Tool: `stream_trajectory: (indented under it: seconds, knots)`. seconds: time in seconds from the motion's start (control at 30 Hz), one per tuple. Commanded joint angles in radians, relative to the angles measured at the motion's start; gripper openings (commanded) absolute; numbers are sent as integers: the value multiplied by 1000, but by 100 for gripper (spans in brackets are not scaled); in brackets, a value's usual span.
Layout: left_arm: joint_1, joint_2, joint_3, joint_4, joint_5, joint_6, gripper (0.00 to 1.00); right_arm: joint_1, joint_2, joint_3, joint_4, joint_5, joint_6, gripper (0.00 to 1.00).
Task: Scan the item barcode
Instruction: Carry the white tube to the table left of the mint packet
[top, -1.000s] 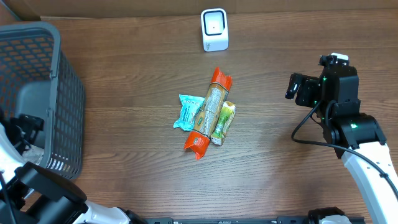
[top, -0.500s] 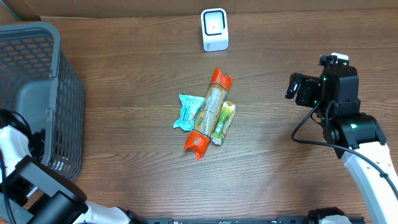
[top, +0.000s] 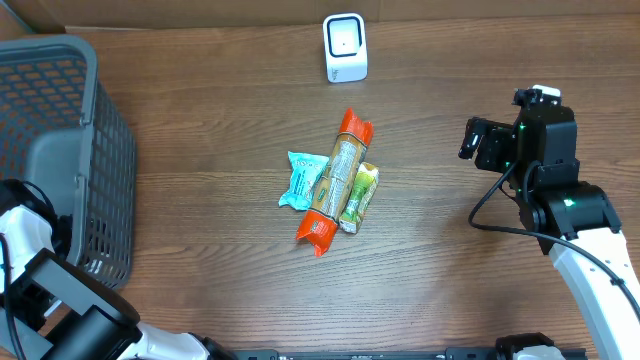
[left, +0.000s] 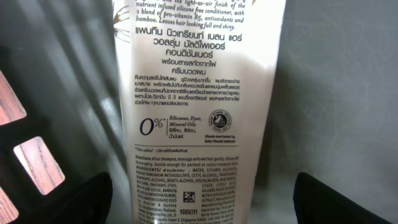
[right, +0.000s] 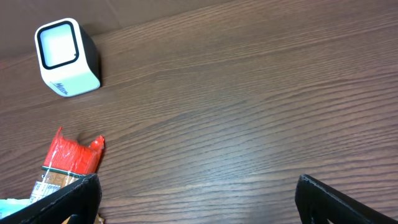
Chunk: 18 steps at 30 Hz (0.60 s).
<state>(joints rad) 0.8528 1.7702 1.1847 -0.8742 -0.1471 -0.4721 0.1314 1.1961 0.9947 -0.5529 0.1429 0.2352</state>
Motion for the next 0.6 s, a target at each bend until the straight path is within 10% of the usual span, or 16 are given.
stream_trajectory:
  seconds: [0.0,0.33,0.57]
  knots:
    - [4,67,-5,8,3,4,83,-3,-3,21,5,11,5,100]
    - [4,109,35,11,14,19,7,-3,-3,21,5,11,5,100]
    - [-24,105,334,-111,96,97,4,-3,-3,21,5,11,5,100]
